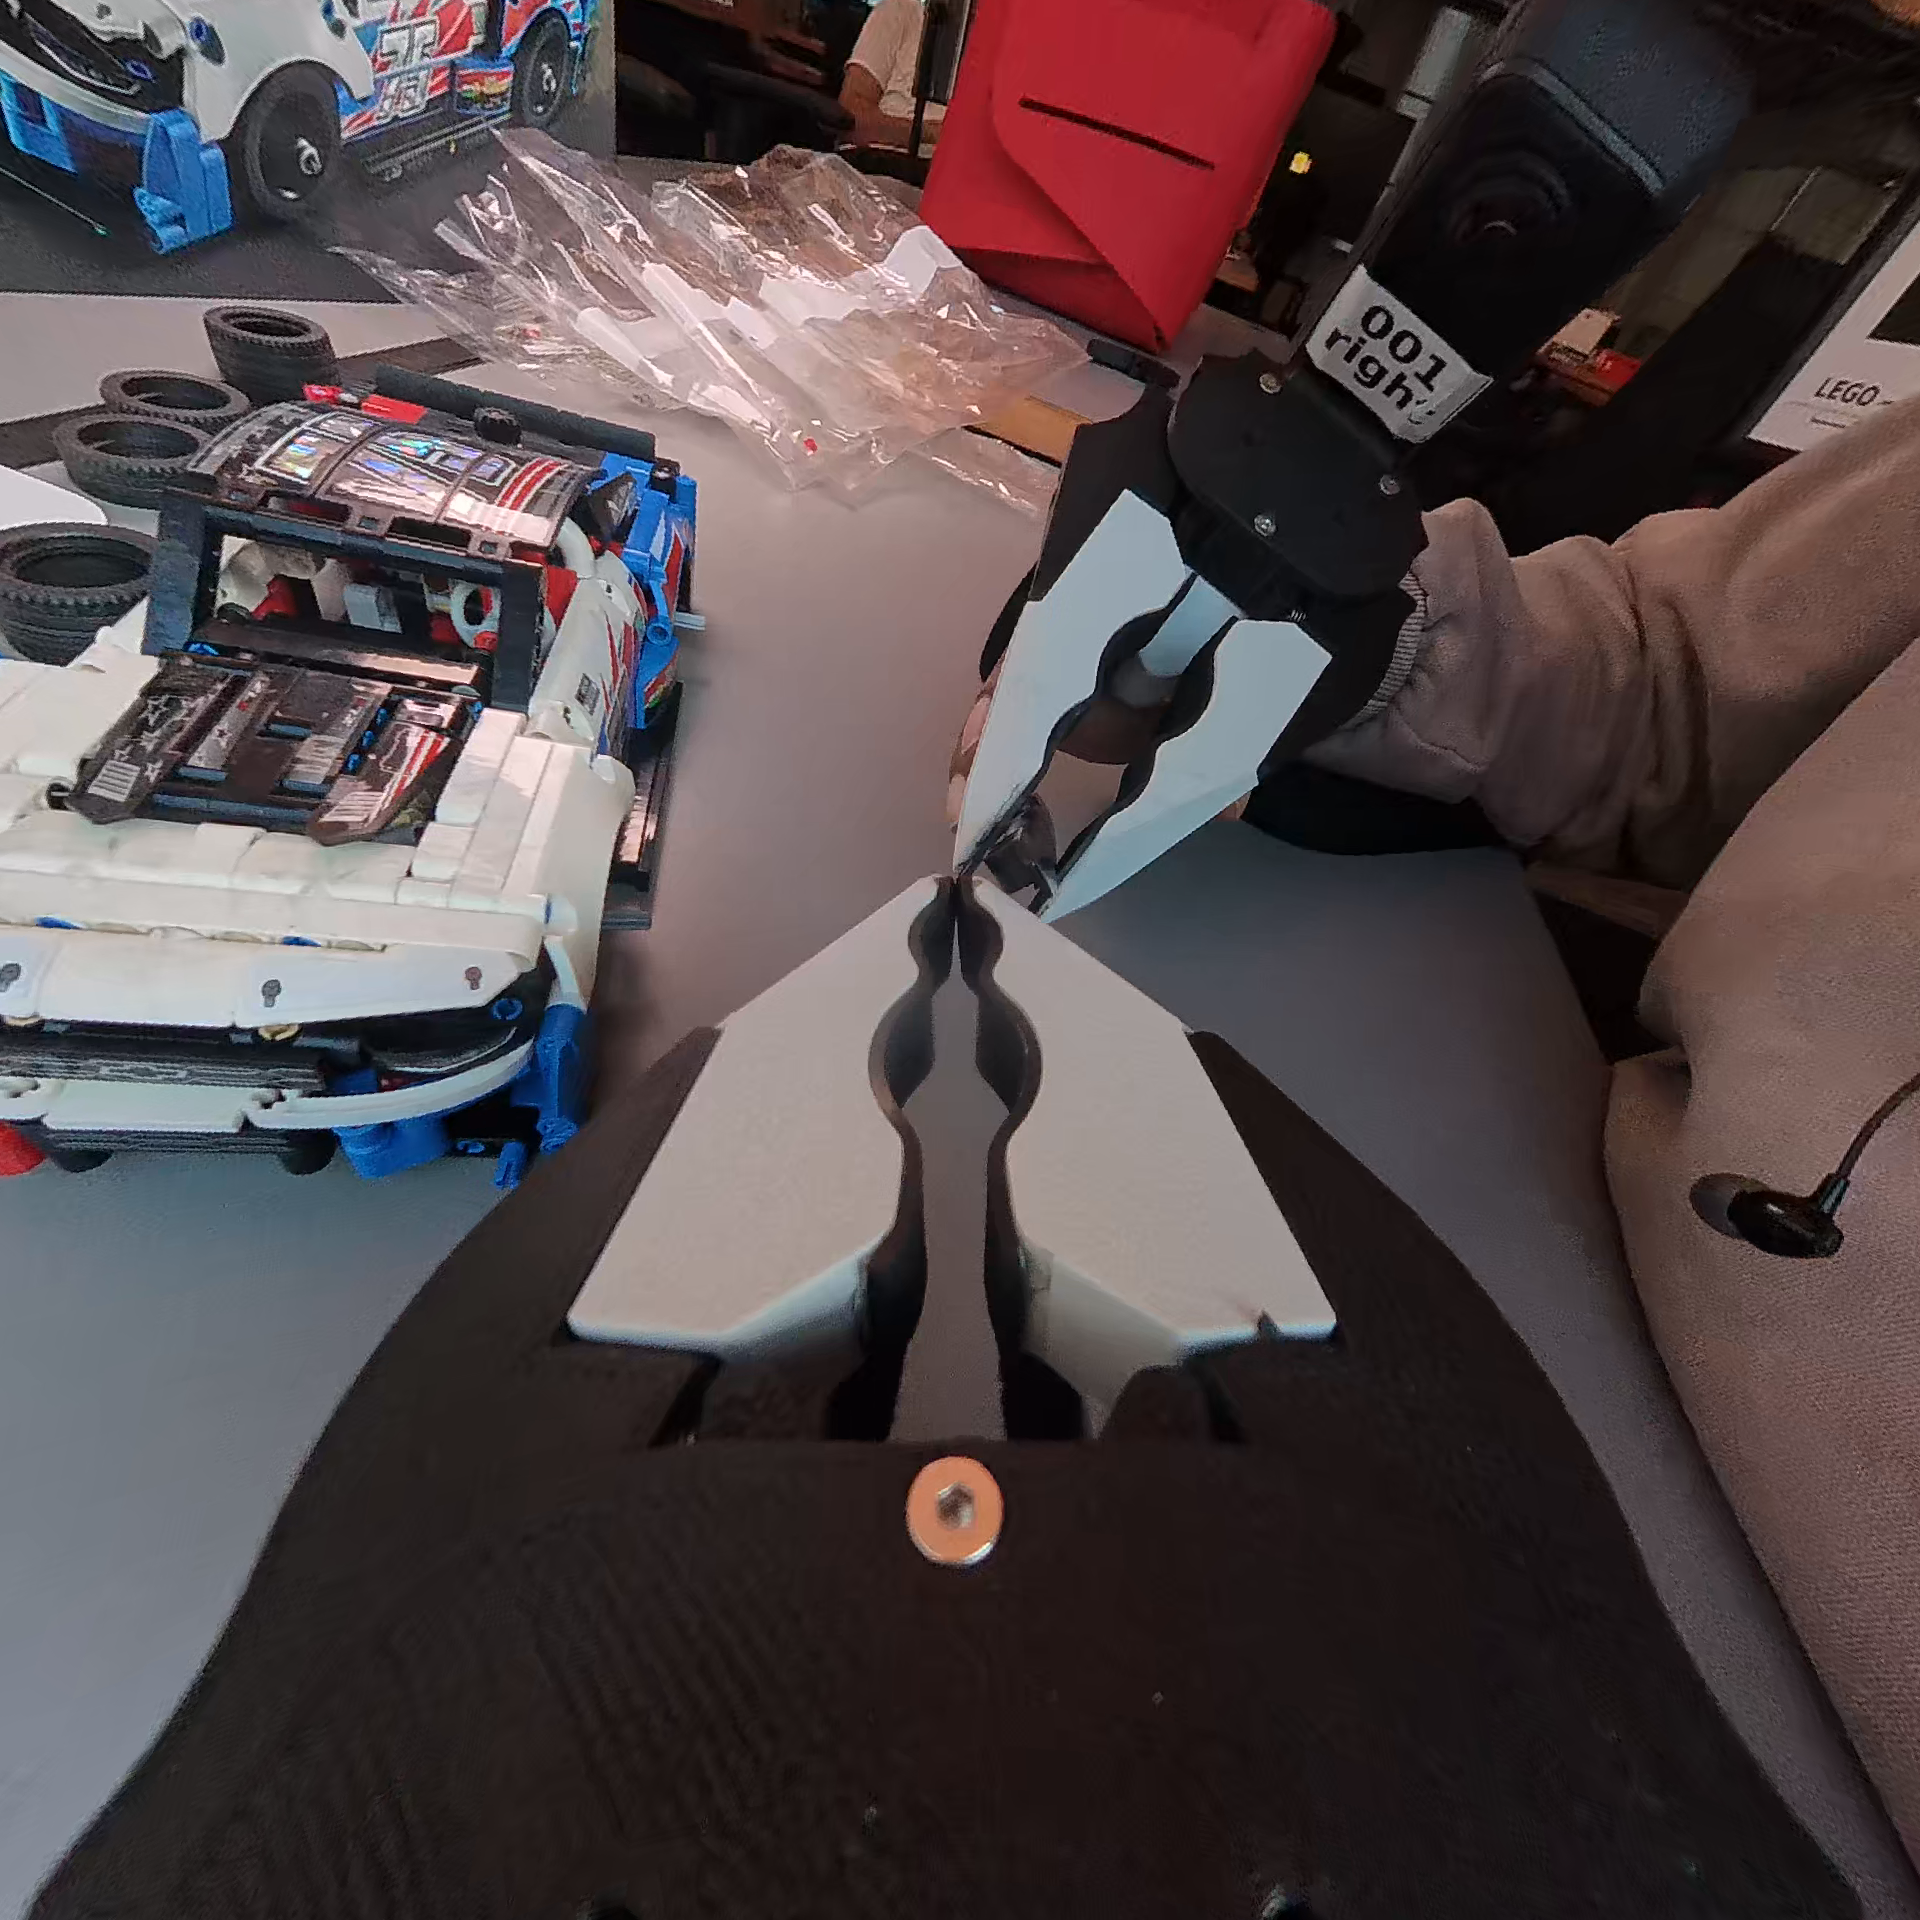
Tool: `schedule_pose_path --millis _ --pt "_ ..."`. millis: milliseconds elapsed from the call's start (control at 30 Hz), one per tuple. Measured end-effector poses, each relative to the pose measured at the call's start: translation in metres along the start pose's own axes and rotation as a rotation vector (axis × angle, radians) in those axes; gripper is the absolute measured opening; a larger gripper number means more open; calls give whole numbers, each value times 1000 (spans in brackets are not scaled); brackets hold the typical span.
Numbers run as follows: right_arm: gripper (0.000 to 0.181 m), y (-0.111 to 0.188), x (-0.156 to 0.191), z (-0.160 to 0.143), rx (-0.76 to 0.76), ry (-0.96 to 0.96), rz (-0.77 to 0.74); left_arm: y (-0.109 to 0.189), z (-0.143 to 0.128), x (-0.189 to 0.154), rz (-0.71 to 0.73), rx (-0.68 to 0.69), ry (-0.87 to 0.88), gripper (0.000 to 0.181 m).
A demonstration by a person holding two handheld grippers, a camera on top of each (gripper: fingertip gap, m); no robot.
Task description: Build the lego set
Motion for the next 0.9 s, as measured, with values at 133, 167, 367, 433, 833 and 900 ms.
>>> schedule_pose_path --millis 133,167,367,433,833,900 --pt "13 6 -9 9 -30 -23 -76 3 4 4 97 -11 -127 3" --pt "13 9 -13 13 -61 -53 -98 5 5 6 130 -11 -161 6" --pt "12 27 -34 30 -281 -182 -230 18 21 -1 241 -102 -324 20" --pt "13 33 -36 35 -313 -81 -315 18 24 -3 247 -131 -342 23" --pt "13 23 -5 51 -127 1080 -743 -2 44 -38 139 -275 -451 24" --pt "12 22 -4 50 -133 1077 -716 -2 43 -39 140 -277 -468 24"
Point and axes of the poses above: each gripper's, where its closed fingertips meet, y back along the fingers, z out of its top, x = y × z across the jaws, the point moved 6 cm from there along y, back along the fingers, and after that the axes turned 7 degrees about -x, right-handed, at the moved point
